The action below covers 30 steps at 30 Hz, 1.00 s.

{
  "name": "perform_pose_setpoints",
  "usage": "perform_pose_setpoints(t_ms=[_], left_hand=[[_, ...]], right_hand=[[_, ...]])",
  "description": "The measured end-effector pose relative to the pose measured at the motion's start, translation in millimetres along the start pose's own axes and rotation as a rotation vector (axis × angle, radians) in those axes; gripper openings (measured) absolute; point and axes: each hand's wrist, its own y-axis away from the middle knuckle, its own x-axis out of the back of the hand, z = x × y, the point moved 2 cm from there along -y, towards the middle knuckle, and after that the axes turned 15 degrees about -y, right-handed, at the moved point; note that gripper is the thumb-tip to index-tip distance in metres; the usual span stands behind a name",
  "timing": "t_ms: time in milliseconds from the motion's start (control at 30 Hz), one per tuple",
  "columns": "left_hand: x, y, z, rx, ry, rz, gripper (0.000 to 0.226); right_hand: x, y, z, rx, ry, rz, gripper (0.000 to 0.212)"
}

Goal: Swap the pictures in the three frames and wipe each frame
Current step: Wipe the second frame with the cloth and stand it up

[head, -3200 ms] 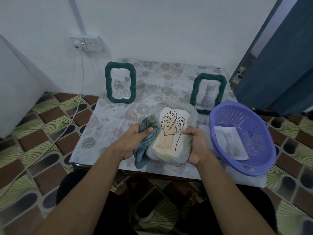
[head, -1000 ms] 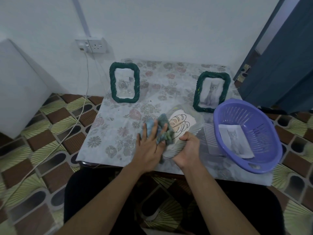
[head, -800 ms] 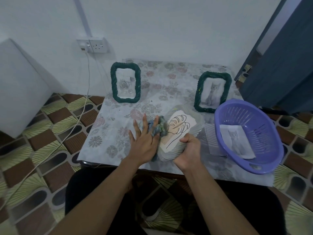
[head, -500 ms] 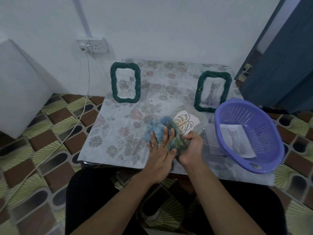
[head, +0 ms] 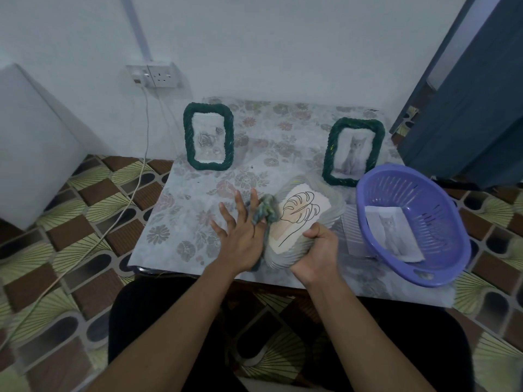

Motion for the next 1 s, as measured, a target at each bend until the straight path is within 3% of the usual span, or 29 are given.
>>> perform_pose_setpoints(t_ms=[133, 233, 300, 667, 767, 833, 933, 1000], left_hand=[[-8.1, 21.6, 20.8, -0.094, 0.081, -0.026, 0.059], [-14.8, 41.3, 36.9, -0.174, 0.125, -0.036, 0.061], [-15.5, 43.1, 36.0, -0.188, 0.106, -0.023, 0.06], [1.3, 2.3, -2.7, -0.019, -0.087, 0.039, 0.059], [0.4, 0.7, -3.2, 0.099, 0.106, 0.019, 0.057], [3.7, 3.0, -4.0, 0.234, 0.322, 0.018, 0.054], [10.7, 7.5, -14.6, 0.515, 0.708, 0.104, 0.061], [13.5, 10.0, -24.3, 0.624, 0.804, 0.185, 0.061]], right_hand=[[-6.4, -3.7, 0.1, 0.016, -0.024, -0.008, 0.061], [-9.7, -2.2, -2.3, -0.02, 0.014, 0.028, 0.047], [-10.9, -0.9, -4.1, -0.047, 0.031, 0.047, 0.053], [-5.2, 3.9, -1.6, -0.016, 0.047, 0.087, 0.064], [-6.4, 6.9, 2.1, -0.019, 0.071, 0.074, 0.058], [-4.2, 6.3, 0.4, -0.004, 0.072, 0.053, 0.067], [-2.2, 5.6, -7.1, 0.028, 0.065, 0.018, 0.067], [-6.0, 3.8, -13.8, 0.044, 0.032, -0.038, 0.063]])
